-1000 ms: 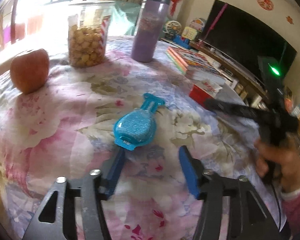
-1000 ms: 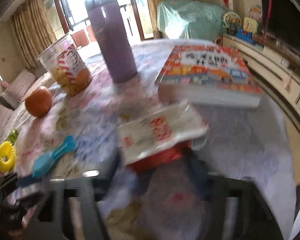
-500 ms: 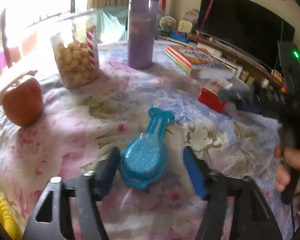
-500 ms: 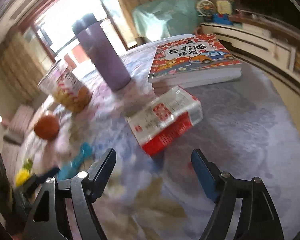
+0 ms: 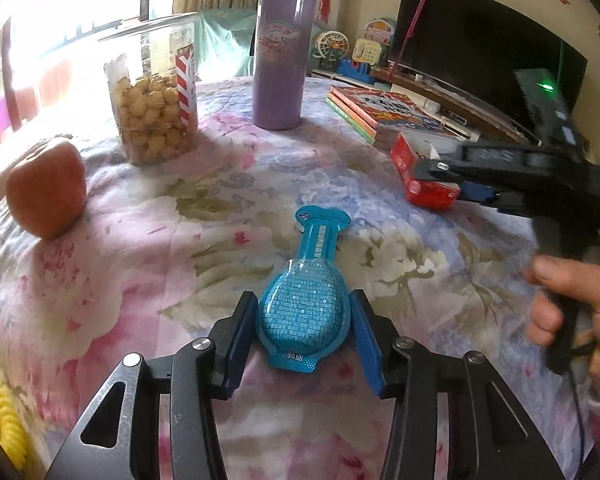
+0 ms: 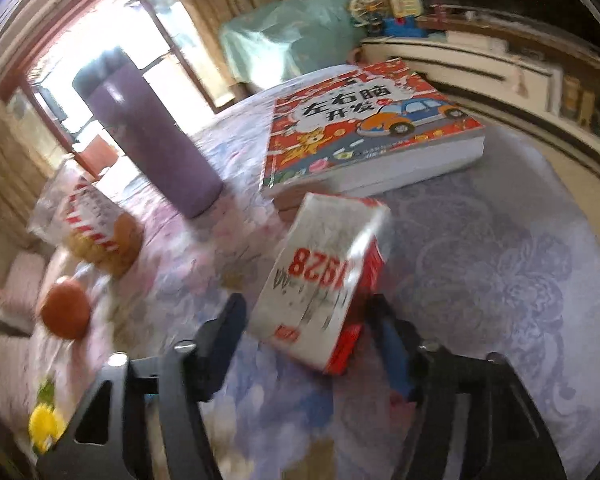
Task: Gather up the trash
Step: 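Grasp the blue candy package with the left tool while the right tool grasps the red-white milk box, then carry the blue package and red-white milk box over the trash bin with both tools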
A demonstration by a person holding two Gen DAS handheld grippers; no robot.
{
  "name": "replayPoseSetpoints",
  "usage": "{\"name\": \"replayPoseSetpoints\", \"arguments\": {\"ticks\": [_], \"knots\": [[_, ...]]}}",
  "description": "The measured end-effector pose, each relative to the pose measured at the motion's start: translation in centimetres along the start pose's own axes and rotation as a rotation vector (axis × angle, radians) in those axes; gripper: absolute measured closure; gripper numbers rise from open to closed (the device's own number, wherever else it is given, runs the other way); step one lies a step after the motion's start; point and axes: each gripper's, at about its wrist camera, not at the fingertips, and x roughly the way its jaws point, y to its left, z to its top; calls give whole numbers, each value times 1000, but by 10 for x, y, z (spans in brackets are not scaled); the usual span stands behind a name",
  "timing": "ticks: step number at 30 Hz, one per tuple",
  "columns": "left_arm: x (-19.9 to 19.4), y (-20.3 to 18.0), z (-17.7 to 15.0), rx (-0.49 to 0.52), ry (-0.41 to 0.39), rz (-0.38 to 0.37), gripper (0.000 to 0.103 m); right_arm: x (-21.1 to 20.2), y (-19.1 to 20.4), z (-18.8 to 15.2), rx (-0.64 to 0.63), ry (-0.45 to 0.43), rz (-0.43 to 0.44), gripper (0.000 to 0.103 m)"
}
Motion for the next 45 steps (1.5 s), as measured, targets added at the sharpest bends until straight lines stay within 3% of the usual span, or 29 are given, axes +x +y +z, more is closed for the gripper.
{"name": "replayPoseSetpoints", "arguments": {"ticks": [7,13,17,19,21,27,30,45], "knots": [[-20,-6,-16,-41,17,-36,58,-41,-12,-32,-79,112,115,51],[-31,-13,-31,-63,49,-67,57,-85,-11,-74,-188,181,104,49],[-31,-22,-31,-29,55,-34,57,-94,-11,-89,-175,129,45,43],[-32,-24,-30,-25,51,-27,56,-95,-10,-93,-152,79,36,24],[-30,-25,-30,-17,56,-11,55,-93,-4,-97,-149,30,22,21],[-26,-33,-33,20,50,17,57,-69,1,-98,-180,7,-59,23],[-27,-35,-33,22,46,17,57,-74,-4,-99,-167,-9,-75,50],[-59,-85,-32,61,-5,-110,58,-143,-36,-117,-86,-77,22,51]]}}
